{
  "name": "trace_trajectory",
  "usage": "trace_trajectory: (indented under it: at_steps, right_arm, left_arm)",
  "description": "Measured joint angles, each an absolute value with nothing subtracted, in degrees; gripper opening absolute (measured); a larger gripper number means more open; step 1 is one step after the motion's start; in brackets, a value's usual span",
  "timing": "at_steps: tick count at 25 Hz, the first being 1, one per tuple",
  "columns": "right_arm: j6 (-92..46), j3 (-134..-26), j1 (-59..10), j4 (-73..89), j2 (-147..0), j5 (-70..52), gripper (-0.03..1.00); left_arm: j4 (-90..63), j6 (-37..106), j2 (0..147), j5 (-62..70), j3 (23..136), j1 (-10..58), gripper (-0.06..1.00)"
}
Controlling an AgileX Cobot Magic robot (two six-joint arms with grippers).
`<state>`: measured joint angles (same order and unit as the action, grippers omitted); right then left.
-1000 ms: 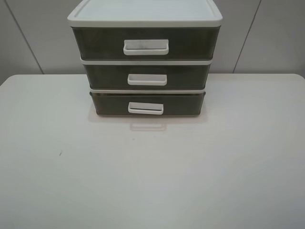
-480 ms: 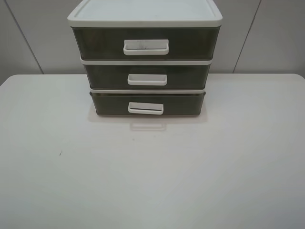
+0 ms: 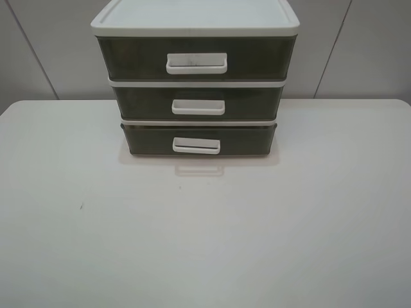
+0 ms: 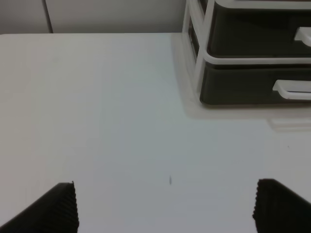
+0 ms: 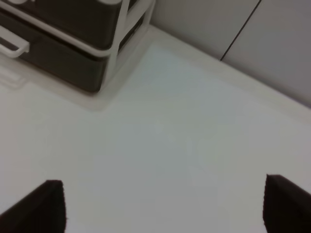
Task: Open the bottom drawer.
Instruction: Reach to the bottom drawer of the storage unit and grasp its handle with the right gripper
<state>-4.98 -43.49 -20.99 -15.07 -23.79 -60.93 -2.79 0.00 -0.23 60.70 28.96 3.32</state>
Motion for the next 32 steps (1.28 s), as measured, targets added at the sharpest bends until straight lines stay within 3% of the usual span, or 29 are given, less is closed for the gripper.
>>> trace_trajectory:
  at_steps: [6, 17, 26, 32]
  right_arm:
    - [-5.0, -51.7, -26.4, -21.2, -38.1, -54.9, 0.8]
    - [-5.8, -46.3, -33.0, -22.4, -67.5, -25.1, 0.8]
    - [-18.6, -40.8, -35.8, -26.7, -86.8, -4.9, 0.8]
    - [-33.5, -40.2, -35.8, -21.9, -94.9, 1.4, 0.8]
  left_arm:
    - [-2.8, 0.0, -0.2, 60.7, 29.0, 3.3, 0.74]
    - [-2.8, 0.0, -0.2, 60.7, 29.0, 3.3, 0.74]
    - [-2.8, 0.0, -0.2, 60.7, 29.0, 3.3, 0.74]
    - [-2.8, 0.0, -0.2, 60.7, 29.0, 3.3, 0.74]
